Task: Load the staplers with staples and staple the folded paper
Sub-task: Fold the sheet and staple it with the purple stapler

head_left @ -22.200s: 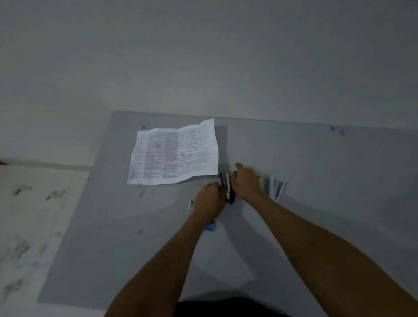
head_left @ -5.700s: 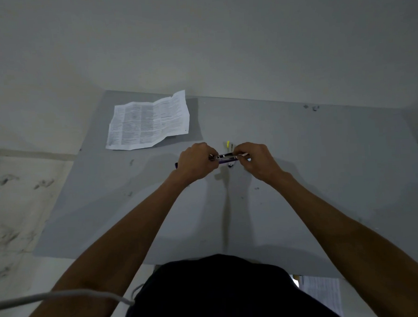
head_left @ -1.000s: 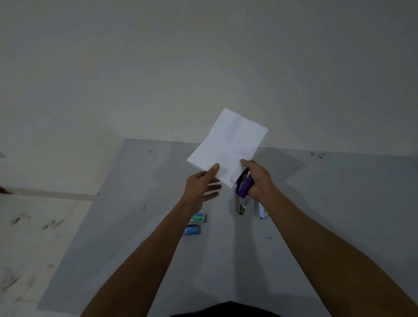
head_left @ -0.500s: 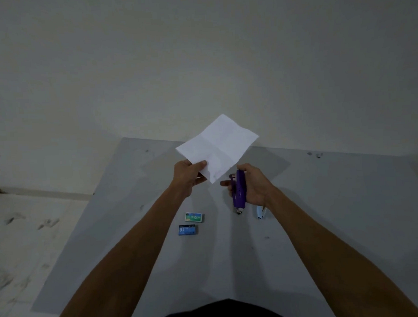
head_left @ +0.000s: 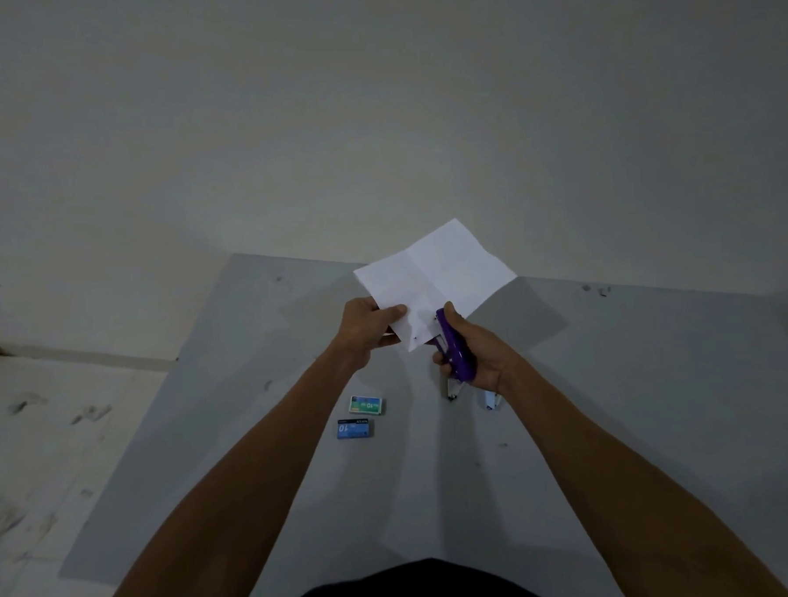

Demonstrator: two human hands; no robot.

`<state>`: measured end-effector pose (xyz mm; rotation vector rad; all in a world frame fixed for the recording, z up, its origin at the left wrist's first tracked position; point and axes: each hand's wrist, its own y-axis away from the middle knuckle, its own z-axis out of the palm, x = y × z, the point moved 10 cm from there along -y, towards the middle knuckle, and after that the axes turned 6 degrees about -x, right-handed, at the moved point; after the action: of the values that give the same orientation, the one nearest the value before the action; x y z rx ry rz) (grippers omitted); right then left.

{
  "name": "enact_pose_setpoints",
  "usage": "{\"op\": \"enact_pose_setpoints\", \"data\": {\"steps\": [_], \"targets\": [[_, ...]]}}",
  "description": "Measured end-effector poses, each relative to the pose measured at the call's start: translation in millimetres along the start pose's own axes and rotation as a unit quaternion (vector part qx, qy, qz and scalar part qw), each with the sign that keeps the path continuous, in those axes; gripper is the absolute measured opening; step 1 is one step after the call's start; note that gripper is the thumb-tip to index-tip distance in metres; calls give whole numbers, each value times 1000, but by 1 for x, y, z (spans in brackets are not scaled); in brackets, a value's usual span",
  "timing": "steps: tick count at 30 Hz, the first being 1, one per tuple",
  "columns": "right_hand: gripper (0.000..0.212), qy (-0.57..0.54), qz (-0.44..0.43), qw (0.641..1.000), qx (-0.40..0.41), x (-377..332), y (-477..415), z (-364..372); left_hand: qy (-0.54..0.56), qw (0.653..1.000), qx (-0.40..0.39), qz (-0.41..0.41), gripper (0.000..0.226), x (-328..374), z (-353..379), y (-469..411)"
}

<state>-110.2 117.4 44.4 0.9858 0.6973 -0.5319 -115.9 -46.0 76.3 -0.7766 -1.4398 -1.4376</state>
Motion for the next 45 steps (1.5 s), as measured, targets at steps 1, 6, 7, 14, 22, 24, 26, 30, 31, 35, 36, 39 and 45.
{"op": "enact_pose_setpoints", "data": {"steps": [1, 6, 7, 14, 22, 24, 26, 30, 31, 35, 36, 39, 45], "targets": [[63, 5, -1, 1000, 1, 0, 0, 1, -3, 1000, -2, -1, 20, 0, 1, 0], [53, 25, 1, 1000, 19, 0, 1, 0, -22, 1000, -5, 2, 19, -2, 1, -2], [50, 29, 0, 999, 22, 0, 1, 0, -23, 1000, -6, 3, 19, -2, 1, -2], [40, 57, 5, 998, 15, 2, 2, 3, -23, 1000, -4, 4, 21, -1, -2, -2], [43, 68, 4, 997, 27, 4, -1, 2, -24, 1000, -1, -1, 18, -5, -5, -3], [41, 72, -4, 997, 33, 3, -2, 1, -25, 1000, -2, -2, 18, -7, -5, -5], [39, 86, -21, 995, 43, -1, -3, -1, -24, 1000, -3, -1, 19, -7, -4, -7], [33, 94, -50, 992, 68, -6, -4, -5, -25, 1000, -8, 3, 26, -3, 0, -8], [33, 94, -52, 992, 70, -6, -4, -6, -26, 1000, -9, 3, 27, -2, 1, -7], [35, 98, -49, 991, 82, -2, -5, -9, -22, 1000, -6, -1, 24, -7, 1, -8], [38, 89, -49, 991, 88, -1, -6, -9, -16, 1000, -3, -2, 22, -8, 1, -9], [46, 35, -46, 992, 108, 6, -8, -10, 11, 1000, 16, -7, 20, -12, -5, -10], [28, -49, -46, 991, 114, 21, -25, 1, 99, 992, 68, -30, 19, -30, -30, -11]]}}
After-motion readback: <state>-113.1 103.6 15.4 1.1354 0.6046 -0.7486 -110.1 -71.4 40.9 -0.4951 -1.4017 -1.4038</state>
